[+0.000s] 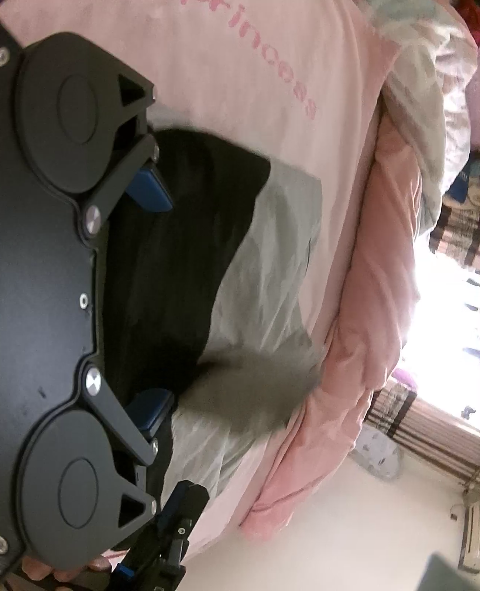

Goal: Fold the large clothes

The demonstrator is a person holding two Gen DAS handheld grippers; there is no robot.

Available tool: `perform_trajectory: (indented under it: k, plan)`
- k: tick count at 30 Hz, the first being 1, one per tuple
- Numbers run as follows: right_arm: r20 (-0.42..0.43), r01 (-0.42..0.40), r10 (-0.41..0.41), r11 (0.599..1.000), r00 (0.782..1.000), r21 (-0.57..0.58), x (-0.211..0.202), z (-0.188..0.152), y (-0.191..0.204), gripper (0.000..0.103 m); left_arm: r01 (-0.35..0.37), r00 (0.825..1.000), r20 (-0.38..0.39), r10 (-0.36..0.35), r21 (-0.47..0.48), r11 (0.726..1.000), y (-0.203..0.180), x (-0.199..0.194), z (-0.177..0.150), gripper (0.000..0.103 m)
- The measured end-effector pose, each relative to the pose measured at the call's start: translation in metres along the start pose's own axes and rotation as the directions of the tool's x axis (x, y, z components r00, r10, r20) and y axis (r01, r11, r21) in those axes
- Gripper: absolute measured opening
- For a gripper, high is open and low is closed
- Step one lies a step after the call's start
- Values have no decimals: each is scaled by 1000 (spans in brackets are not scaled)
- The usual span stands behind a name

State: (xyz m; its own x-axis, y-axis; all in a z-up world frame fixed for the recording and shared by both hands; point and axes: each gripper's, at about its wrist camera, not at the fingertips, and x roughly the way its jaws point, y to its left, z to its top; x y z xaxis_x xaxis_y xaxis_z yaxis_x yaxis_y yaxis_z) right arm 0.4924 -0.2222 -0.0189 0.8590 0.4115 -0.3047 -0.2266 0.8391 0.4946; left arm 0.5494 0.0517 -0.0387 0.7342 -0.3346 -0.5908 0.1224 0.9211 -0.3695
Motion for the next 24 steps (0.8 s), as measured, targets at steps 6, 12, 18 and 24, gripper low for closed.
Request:
perform_trajectory:
  k: [6, 12, 18, 24]
  plan:
    - [26, 171, -173, 983, 985, 64, -54, 0, -57, 47, 13, 1000, -3, -12, 23, 1000, -18, 18, -1, 103]
    - [43, 271, -281, 948, 959, 166, -96, -7, -108, 52, -58, 998, -33, 56, -58, 997, -6, 41, -1, 103]
    - [32, 284, -300, 927, 953, 246, -92, -10, -124, 53, -49, 998, -52, 44, -88, 995, -1, 52, 7, 23]
    - [82, 297, -319, 932, 944, 207, -98, 2, -116, 53, 42, 994, 105, -35, -62, 997, -2, 17, 28, 11]
